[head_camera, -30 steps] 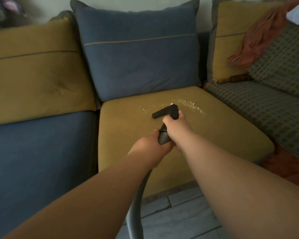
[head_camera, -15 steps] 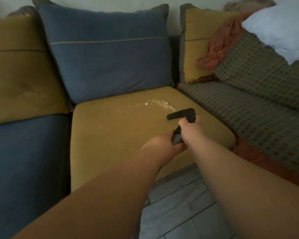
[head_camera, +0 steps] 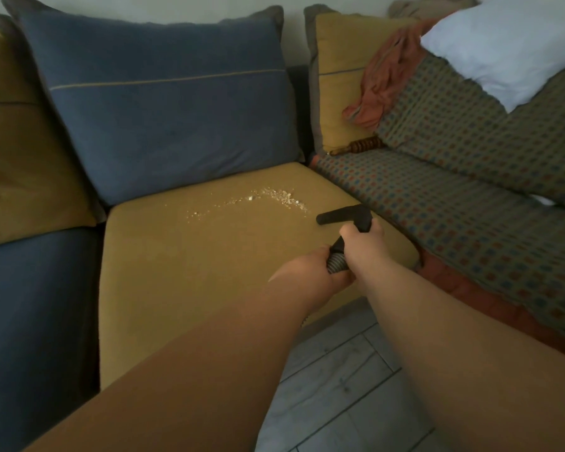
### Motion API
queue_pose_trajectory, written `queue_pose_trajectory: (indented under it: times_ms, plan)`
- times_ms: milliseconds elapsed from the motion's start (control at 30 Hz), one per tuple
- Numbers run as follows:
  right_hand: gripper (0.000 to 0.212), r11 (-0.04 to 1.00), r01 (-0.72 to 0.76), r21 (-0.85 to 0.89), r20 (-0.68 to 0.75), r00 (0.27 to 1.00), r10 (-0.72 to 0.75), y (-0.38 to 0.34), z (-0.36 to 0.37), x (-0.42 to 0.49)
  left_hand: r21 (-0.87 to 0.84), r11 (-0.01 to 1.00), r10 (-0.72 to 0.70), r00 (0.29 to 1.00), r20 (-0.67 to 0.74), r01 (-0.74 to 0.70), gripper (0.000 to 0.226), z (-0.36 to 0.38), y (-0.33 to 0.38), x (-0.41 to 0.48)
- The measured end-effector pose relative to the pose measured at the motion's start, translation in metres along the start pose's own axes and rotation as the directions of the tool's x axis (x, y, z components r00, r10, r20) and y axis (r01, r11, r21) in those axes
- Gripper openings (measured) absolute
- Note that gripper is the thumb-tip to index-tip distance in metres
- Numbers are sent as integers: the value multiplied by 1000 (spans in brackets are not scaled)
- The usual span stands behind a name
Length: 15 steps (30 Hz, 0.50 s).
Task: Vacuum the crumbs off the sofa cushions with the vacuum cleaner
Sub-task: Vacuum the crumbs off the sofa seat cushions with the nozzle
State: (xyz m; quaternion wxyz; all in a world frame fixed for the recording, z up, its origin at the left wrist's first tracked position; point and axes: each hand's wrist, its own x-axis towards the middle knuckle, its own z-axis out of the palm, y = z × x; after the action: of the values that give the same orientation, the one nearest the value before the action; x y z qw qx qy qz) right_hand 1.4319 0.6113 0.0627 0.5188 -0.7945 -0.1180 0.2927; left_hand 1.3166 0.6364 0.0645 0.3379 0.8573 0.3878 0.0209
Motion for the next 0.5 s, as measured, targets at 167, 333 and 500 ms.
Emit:
queue_pose_trajectory:
  times_ms: [167,333,500]
  plan:
    - [73,1000,21,-3,49,999,-21,-3,12,3,-6,999,-43,999,-7,43,55,-6,-8,2]
    - [70,1000,22,14,108,994,-24,-14,26,-1,29,997,-76,997,-33,77,54,-21,-15,-2]
    - [68,999,20,34,70,997,-22,-12,18,1,33,997,-63,998,-12,64,53,-17,-8,3]
